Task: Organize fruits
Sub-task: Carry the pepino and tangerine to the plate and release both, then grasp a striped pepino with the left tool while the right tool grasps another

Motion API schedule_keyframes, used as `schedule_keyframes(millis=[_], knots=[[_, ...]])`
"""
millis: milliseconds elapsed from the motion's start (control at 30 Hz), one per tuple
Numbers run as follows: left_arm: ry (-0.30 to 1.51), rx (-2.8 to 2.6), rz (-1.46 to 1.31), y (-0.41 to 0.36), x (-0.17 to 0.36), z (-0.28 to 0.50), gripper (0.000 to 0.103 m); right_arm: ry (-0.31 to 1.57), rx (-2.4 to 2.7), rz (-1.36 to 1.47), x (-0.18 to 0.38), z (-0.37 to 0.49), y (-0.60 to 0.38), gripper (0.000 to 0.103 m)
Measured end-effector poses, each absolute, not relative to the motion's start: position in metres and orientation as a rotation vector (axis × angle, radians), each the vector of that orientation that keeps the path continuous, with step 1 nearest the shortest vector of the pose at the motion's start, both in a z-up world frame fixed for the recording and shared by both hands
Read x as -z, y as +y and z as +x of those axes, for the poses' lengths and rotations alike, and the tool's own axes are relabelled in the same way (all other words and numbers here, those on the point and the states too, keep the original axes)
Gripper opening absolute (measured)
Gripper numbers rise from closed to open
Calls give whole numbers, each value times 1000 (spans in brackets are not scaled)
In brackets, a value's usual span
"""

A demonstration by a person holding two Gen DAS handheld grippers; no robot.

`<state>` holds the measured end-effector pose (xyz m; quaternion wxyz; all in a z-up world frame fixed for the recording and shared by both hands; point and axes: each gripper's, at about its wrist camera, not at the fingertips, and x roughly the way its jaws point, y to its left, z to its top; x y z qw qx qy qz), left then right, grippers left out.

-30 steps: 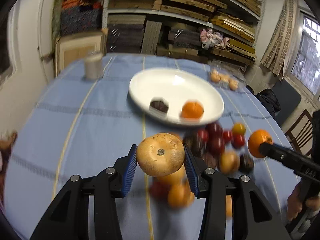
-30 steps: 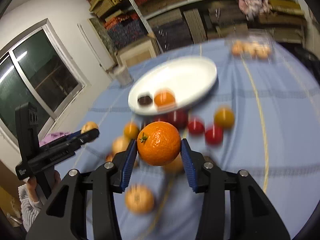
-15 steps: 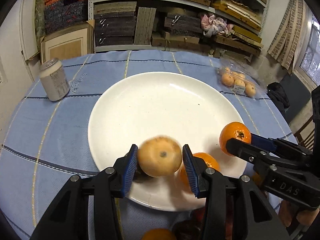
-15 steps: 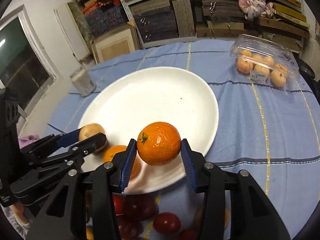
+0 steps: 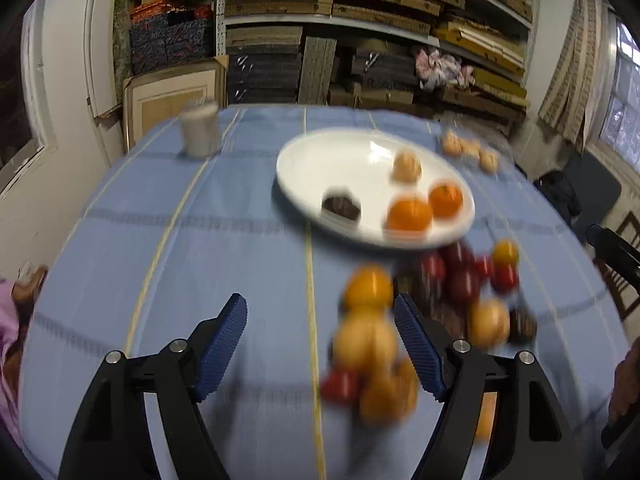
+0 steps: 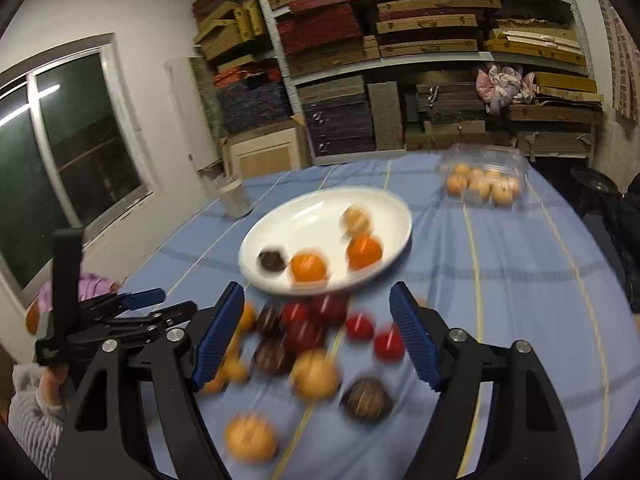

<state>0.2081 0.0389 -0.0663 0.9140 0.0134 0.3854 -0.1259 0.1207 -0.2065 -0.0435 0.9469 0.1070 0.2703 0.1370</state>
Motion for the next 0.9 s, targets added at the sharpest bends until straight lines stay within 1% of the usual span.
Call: schedule_keyframes(millis=[100,200,267,300,333,433,533,767,800,833,900], knots=[[825,257,21,40,86,180,77,556,-301,238,70,87,-202,73],[825,266,22,39,92,169,77,596,-325,220,93,71,-193,73],[822,263,35,36,95,165,77,617,-345,221,96,69,-191,74],[825,268,34,35,95,164,77,607,-342,232,96,67,-192,78],[827,280,31,34,95,163,77,608,-339,239,96,67,-194,79],[830,316,31,26,97,158,77,625,-338,265,99,68,-195,80],[846,347,34,17,101,157,76,654,-330,314,105,72,-203,82],[908,391,-17,11,111,172,76,700,-325,394,113,81,-215,83],[919,397,-29,11,113,176,74,701,-327,391,113,81,-214,84],[925,396,-32,10,114,178,70,700,-328,390,113,81,-214,85],[929,386,-31,10,116,181,68,698,-330,391,113,81,-214,86]])
